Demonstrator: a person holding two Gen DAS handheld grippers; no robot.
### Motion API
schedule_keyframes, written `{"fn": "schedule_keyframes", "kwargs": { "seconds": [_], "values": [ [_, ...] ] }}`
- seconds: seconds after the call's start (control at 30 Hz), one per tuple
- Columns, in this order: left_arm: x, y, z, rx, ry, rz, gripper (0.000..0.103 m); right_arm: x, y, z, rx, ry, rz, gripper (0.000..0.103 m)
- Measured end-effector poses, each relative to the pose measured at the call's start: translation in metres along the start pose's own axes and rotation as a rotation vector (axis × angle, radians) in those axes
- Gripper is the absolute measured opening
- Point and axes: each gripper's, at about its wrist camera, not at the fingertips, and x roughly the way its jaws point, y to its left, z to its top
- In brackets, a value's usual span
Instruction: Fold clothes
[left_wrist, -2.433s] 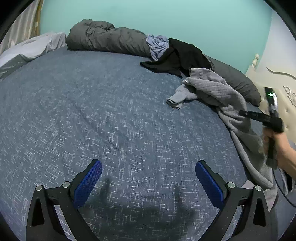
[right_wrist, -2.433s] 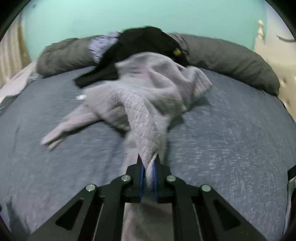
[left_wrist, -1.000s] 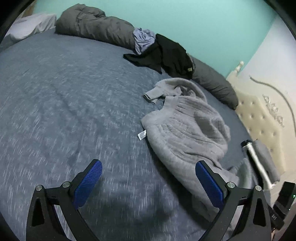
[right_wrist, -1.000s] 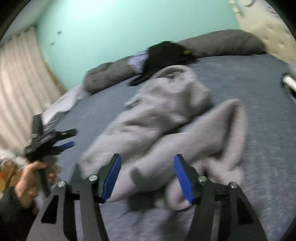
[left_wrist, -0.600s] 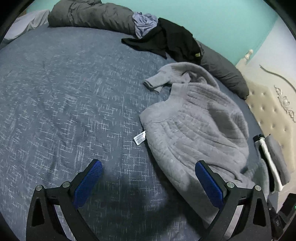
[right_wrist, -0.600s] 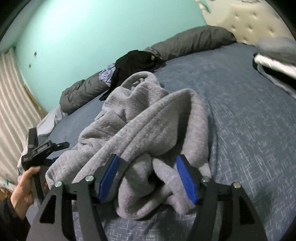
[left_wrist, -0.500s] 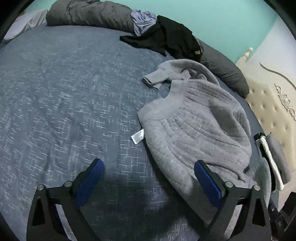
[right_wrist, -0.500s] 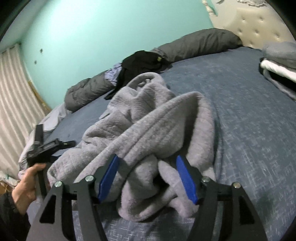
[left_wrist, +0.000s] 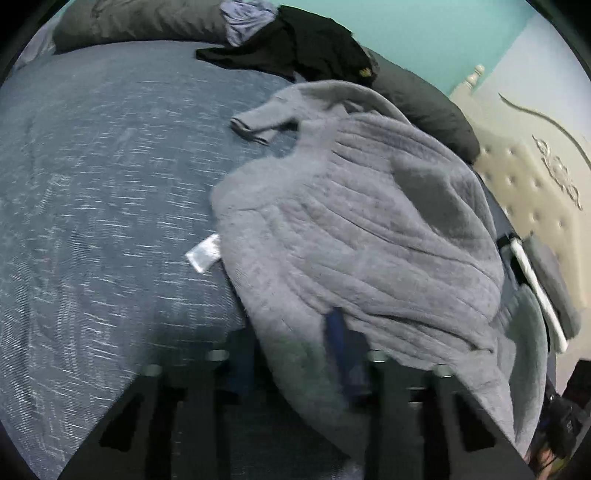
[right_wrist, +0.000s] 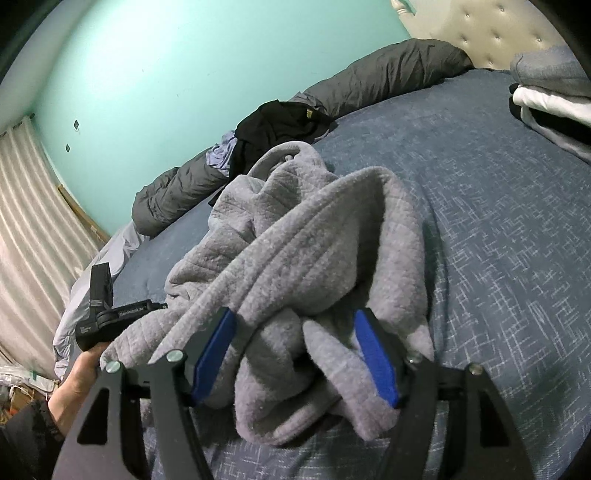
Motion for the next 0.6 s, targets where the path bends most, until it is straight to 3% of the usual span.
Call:
{"fn": "schedule_keyframes", "kwargs": {
  "seconds": [0.17, 0.6],
  "values": [
    [0.003, -0.012, -0.003, 0.044, 0.001, 0.024, 0.006, 0.002, 0.003, 0.0, -0.013, 0.003, -0.01, 0.07],
    [-0.081, -0.021, -0.022, 0.107, -0.091, 0.11, 0.004, -0.005, 0.012, -0.001, -0.074, -0.013, -0.032, 0.07]
  ]
}}
